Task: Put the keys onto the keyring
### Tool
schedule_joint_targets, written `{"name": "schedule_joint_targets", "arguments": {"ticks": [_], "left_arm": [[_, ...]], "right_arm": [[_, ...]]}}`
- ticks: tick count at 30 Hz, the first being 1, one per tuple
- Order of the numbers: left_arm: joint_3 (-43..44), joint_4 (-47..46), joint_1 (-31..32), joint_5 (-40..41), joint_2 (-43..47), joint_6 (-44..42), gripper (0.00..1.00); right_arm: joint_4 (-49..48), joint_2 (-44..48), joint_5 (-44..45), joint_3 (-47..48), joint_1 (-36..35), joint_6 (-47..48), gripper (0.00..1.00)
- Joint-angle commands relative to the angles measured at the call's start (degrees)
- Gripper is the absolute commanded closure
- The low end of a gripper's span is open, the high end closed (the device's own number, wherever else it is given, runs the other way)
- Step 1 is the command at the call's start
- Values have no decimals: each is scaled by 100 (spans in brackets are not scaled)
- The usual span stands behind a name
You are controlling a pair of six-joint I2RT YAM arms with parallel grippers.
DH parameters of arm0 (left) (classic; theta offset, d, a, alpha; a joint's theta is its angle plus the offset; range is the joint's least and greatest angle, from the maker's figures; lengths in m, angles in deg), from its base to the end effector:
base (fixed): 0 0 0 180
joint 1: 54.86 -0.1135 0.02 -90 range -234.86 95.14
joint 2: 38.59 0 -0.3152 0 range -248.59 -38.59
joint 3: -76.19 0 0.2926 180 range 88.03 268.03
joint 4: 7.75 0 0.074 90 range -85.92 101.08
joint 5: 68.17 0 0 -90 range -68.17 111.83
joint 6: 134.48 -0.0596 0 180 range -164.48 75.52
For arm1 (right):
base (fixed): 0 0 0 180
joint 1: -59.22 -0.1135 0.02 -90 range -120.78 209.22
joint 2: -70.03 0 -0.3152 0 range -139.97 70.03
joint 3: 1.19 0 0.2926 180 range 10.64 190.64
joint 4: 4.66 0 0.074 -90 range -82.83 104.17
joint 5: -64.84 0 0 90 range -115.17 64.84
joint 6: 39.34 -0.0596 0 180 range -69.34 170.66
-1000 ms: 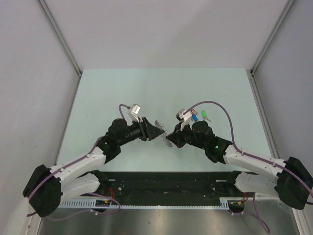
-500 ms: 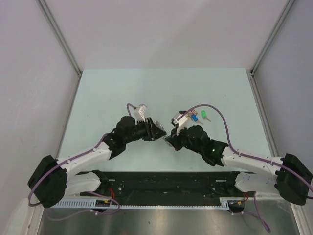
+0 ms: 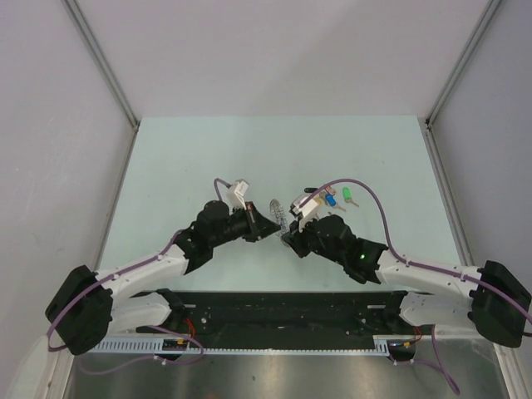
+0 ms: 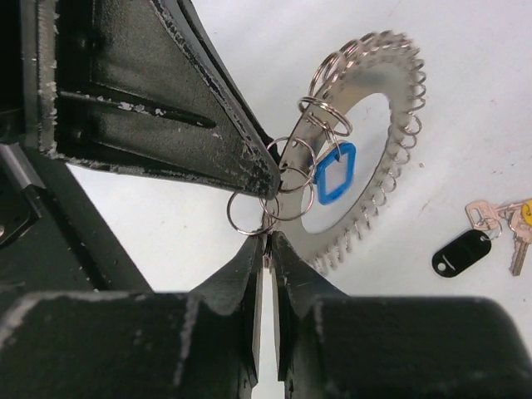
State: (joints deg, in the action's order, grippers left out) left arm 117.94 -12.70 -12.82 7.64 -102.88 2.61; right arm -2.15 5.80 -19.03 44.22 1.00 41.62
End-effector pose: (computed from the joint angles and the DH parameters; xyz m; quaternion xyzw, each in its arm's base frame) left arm 0.1975 -0.1978 0.2455 0.0376 0.8032 -0.4823 0.3477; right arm 0.1550 0.2381 0.2545 -0.3157 0.7623 0.2752 0.4934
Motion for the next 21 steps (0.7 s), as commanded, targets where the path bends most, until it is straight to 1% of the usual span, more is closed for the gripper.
{"name": "schedule_joint_targets", "arguments": {"ticks": [1,2,3,4,7,8,11,14,17,19,21], "left_arm": [[-213,-659,6,189,294,28,100],[-283,-704,6,189,303,37,100],[-319,-774,6,198,321,37,100],[-389,-888,6,172,321,46,100],[-477,-1064,6,128,321,89,100],[-486,-1152,6,119,321,90,100],[-521,-1223,6,119,321,116,100],[-539,-1267,6,119,321,134,100],[-574,-1372,6,101,321,195,99],[-583,-1425,6,101,312,256,99],[-600,-1504,6,101,321,300,100]], "right_arm": [[62,489,-480,96,274,-370,82],[97,577,-542,96,345,-501,79],[149,726,-865,87,442,-581,75],[167,806,-990,96,538,-660,67],[211,1043,-1535,96,987,-1073,57],[203,1061,-1623,96,1179,-1161,57],[124,1062,-1896,87,1461,-1504,56],[-174,912,-2264,-53,1637,-1986,57],[-780,728,-2607,-395,1822,-2645,59],[-1351,631,-2810,-719,1954,-3145,61],[-1947,447,-3011,-897,2103,-3428,62]]}}
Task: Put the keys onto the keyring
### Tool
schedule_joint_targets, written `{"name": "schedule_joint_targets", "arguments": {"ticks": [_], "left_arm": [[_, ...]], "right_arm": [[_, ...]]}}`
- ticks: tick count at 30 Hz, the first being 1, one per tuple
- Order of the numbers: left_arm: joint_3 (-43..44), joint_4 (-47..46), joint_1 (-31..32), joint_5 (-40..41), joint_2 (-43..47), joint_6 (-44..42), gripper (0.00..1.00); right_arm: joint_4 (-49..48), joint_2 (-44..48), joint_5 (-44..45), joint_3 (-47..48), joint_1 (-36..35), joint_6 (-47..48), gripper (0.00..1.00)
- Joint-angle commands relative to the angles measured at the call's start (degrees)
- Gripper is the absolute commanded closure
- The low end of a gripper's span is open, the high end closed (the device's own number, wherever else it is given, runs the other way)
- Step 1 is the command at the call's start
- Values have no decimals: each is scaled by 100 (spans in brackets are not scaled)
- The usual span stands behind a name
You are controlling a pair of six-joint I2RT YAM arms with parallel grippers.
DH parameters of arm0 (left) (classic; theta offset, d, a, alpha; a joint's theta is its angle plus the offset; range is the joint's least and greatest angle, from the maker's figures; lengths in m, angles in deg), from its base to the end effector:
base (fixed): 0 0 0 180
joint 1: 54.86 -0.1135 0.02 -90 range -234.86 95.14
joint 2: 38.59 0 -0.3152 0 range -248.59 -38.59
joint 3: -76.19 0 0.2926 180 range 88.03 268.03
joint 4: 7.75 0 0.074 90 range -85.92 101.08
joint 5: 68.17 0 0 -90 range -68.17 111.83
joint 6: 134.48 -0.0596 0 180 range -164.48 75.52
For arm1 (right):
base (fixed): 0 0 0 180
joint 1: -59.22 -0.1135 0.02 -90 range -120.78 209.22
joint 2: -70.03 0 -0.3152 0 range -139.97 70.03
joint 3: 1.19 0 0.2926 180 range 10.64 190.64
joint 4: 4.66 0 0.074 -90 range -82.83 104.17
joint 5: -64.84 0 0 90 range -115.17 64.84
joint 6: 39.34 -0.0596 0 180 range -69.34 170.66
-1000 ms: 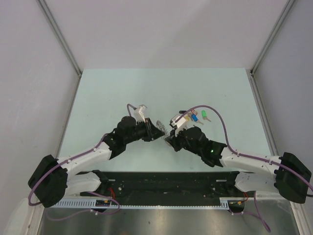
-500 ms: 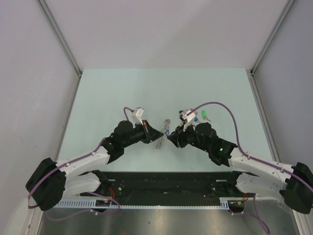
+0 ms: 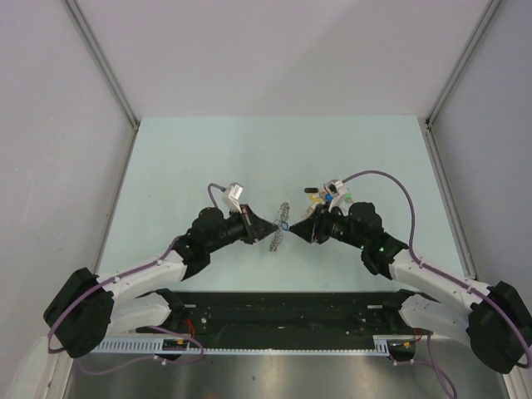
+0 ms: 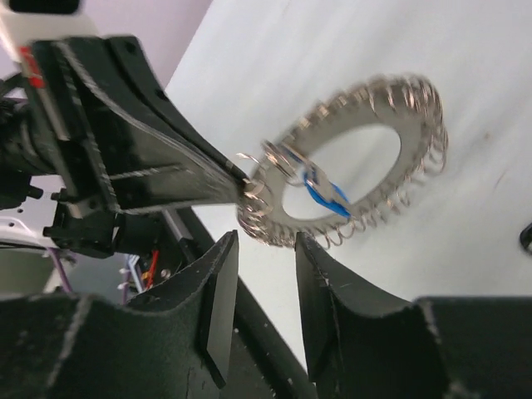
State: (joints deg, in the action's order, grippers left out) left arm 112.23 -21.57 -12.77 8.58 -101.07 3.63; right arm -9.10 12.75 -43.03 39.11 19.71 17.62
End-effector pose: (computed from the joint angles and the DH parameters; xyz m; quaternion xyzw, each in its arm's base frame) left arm 0.1876 -0.1879 0.2339 0.0313 0.7780 -0.5034 0.3745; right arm 0.1867 0.1777 0.2649 -0.1405 0.7639 0.4634 0.4266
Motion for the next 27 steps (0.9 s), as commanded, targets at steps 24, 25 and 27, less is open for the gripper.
{"name": "schedule_joint_targets", "arguments": {"ticks": [24,25,27], "left_arm": [[-118,-986,1,-98,166,514,100],[-135,-1012,1,-116,157,540,100],[-153,-1056,1,-116,174,567,100]], "right_arm": [[-4279,-1804,-1219,-904,452,-2084,68],[-4314,-1848,-1228,-904,453,-2101,68],[-4367,-1919,-1237,-904,453,-2119,68]]}}
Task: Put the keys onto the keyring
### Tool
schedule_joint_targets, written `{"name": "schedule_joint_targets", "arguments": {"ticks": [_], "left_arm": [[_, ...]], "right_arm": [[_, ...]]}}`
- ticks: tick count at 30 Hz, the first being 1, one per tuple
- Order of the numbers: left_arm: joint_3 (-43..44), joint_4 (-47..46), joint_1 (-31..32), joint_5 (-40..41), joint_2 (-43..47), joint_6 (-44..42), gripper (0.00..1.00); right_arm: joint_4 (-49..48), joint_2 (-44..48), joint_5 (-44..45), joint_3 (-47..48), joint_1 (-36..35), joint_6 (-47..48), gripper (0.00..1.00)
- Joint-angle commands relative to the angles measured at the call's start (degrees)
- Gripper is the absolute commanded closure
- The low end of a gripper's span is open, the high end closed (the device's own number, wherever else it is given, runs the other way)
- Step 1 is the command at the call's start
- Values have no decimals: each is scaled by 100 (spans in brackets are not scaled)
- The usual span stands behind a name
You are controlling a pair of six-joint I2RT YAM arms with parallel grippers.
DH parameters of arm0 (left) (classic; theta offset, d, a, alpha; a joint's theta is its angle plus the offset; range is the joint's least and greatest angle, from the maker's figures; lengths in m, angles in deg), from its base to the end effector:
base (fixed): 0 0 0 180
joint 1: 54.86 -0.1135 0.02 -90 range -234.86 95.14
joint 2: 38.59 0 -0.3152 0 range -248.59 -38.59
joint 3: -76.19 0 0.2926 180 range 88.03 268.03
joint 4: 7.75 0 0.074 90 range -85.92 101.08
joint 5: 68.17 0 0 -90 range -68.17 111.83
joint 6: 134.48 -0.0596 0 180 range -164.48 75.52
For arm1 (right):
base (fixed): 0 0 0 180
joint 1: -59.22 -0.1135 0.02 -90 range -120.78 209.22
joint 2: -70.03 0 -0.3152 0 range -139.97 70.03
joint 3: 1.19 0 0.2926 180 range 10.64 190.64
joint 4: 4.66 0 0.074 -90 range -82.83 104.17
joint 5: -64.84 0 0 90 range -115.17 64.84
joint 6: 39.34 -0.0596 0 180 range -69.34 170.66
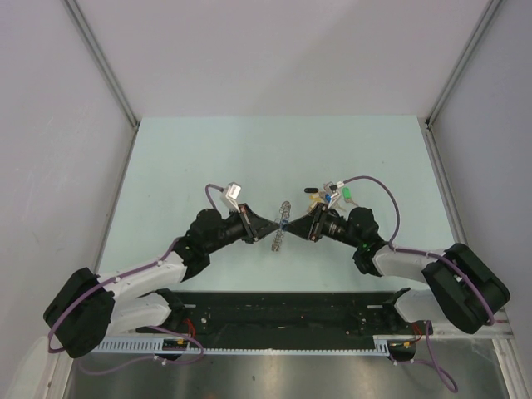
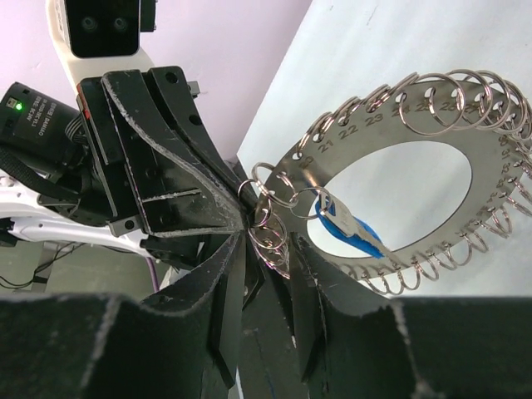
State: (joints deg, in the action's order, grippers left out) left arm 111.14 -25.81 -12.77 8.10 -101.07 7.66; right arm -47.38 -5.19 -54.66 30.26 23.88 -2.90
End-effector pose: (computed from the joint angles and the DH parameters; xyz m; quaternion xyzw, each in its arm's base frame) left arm 0.1864 -0.1874 0.2361 0.0106 0.7614 -0.5323 0.3699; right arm 0.2088 0.1840 0.2136 -0.0669 0.7096 0.6041 0.3564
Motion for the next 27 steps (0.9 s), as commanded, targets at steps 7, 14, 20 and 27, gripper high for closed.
{"name": "schedule_joint_targets", "arguments": {"ticks": [7,14,20,27], "left_arm": [[-53,-667,1,-76,245,200,100],[-61,-711,1,-85,236,244,100],[-88,-781,1,-112,210,279,100],[-44,-537,-7,81,341,87,92]], "right_arm": [[-680,-265,-65,-19,26,-76,68],[-943,-379,-170,-19,26,-119,74],[-1190,-441,-241,-19,18,-146,84],[-1208,-362,-355,-10,105,-67,100]]}}
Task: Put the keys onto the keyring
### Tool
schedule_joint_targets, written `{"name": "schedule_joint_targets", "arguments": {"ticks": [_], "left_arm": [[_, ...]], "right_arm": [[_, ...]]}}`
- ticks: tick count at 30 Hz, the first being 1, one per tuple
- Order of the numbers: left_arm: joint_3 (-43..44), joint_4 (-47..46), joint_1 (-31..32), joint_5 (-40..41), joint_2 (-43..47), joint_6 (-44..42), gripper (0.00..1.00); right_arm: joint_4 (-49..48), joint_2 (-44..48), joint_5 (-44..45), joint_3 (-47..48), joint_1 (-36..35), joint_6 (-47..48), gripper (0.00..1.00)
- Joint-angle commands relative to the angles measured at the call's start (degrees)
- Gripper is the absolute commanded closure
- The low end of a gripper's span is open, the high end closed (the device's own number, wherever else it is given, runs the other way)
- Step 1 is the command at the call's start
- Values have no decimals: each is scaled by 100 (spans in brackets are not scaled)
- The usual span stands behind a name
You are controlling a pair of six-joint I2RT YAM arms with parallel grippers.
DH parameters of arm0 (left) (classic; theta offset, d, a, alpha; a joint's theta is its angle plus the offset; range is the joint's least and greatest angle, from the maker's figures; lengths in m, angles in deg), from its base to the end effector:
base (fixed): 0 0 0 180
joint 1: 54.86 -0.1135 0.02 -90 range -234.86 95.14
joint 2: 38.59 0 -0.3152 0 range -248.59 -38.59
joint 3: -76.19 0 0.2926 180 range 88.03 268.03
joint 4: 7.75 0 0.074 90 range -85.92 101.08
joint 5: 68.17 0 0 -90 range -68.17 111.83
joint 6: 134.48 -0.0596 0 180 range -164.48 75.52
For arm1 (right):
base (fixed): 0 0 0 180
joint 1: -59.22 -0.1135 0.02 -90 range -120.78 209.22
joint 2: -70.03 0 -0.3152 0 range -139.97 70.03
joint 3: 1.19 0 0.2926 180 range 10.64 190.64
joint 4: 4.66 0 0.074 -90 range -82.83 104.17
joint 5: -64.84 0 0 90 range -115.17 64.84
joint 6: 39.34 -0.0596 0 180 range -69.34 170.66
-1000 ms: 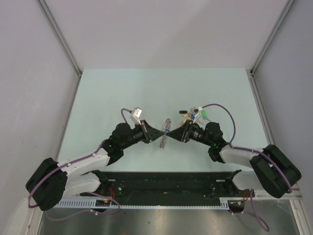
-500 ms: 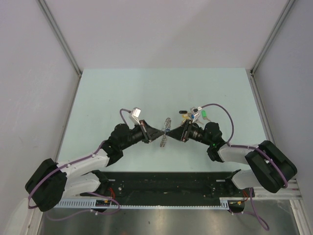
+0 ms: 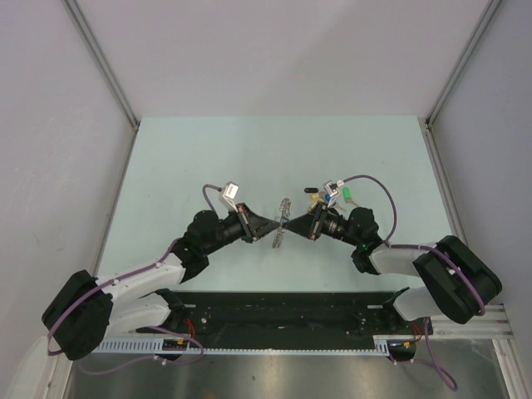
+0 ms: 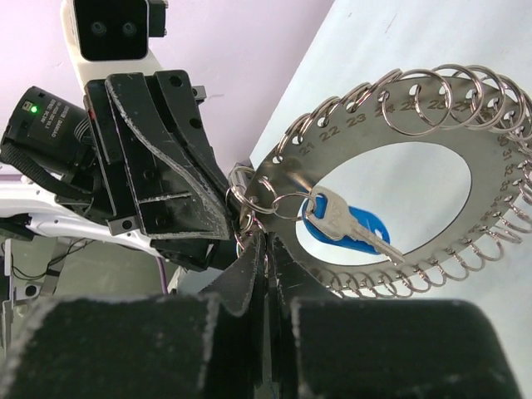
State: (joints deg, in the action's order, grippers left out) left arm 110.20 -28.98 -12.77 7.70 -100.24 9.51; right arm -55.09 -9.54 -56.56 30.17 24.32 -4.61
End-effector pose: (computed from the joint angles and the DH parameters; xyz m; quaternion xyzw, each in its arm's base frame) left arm 0.1836 -0.1854 0.2404 0.0048 0.7444 -0.5531 0.3740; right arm 0.2141 0.1872 0.2102 -0.0739 0.6914 0.6238 0.3570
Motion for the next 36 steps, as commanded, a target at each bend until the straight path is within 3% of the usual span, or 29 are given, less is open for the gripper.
{"name": "schedule_joint_targets", "arguments": {"ticks": [1,3,4,6,7,10,12,19,21,27,29,31,32,34,36], "left_arm": [[68,34,-7,199,389,-178,79],[172,395,-69,445,557,-423,66],[217,571,-104,516,749,-512,54],[365,1133,-235,665,934,-801,46],[427,1344,-288,779,1074,-907,42],[691,1934,-438,842,1216,-1382,37],[884,2215,-517,798,1260,-1681,37],[1105,2488,-728,543,1322,-2059,34],[1122,2558,-754,490,1418,-2174,32],[1175,2866,-807,596,1603,-2420,32],[1158,2945,-825,657,1630,-2438,32],[1149,3024,-851,745,1656,-2438,32],[1158,3042,-860,762,1656,-2438,32],[1158,3112,-869,833,1673,-2438,32],[1105,3139,-877,964,1708,-2420,32]], "right_arm": [[-323,125,-191,-2,105,138,100],[-77,380,-226,51,184,358,100],[377,485,-261,103,237,506,100],[1054,862,-288,383,255,1162,100],[1867,1003,-236,524,255,1419,100],[3406,1452,-139,1095,246,2509,100],[4435,1584,-104,1594,238,3272,100],[6197,1121,-419,2799,-43,4697,100],[7099,901,-420,3134,-279,5094,100],[9254,-31,983,4251,-842,6044,100],[9652,-303,1039,4575,-931,6237,100],[10311,-532,1573,4849,-1054,6300,100],[10626,-707,2315,5059,-1107,6239,100],[10656,-788,2770,5174,-1195,6124,100],[10262,-639,2341,5210,-1282,6098,100]]}}
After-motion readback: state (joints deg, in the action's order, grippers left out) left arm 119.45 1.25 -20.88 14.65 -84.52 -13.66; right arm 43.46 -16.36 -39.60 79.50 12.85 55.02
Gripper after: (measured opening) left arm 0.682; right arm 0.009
